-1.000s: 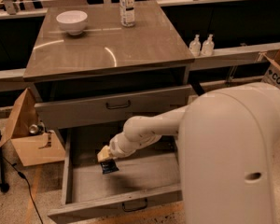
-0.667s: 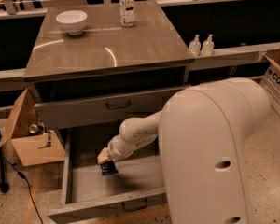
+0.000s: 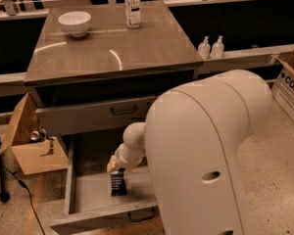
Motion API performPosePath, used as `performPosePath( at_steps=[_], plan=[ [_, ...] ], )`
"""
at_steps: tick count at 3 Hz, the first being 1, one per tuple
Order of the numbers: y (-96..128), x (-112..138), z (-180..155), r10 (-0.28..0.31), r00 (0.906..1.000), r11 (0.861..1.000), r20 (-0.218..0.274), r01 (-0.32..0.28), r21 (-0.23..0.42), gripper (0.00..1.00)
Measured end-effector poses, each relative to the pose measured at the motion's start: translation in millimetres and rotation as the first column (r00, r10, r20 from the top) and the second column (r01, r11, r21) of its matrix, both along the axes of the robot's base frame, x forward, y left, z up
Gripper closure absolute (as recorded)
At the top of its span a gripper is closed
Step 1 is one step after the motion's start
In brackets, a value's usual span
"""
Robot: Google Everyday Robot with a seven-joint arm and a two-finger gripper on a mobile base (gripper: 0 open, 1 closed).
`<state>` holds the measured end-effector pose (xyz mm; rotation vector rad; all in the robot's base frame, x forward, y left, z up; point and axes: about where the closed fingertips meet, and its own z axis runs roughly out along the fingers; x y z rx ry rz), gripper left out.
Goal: Place rxbar blueberry into middle drawer
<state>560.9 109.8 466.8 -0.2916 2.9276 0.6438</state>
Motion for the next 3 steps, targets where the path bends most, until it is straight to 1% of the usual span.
performPosePath(
  at_steps=[1, 2, 3],
  plan=[
    [-30, 0, 28, -0.071, 0.9971, 0.997, 0.025, 0.072, -0.038, 0.06],
    [-74, 1, 74, -0.145, 0.9855, 0.984, 0.088, 0.153, -0.095, 0.29],
    [-91, 10, 93, -0.19, 0.9746, 0.975, 0.118, 0.202, -0.091, 0.28]
  ],
)
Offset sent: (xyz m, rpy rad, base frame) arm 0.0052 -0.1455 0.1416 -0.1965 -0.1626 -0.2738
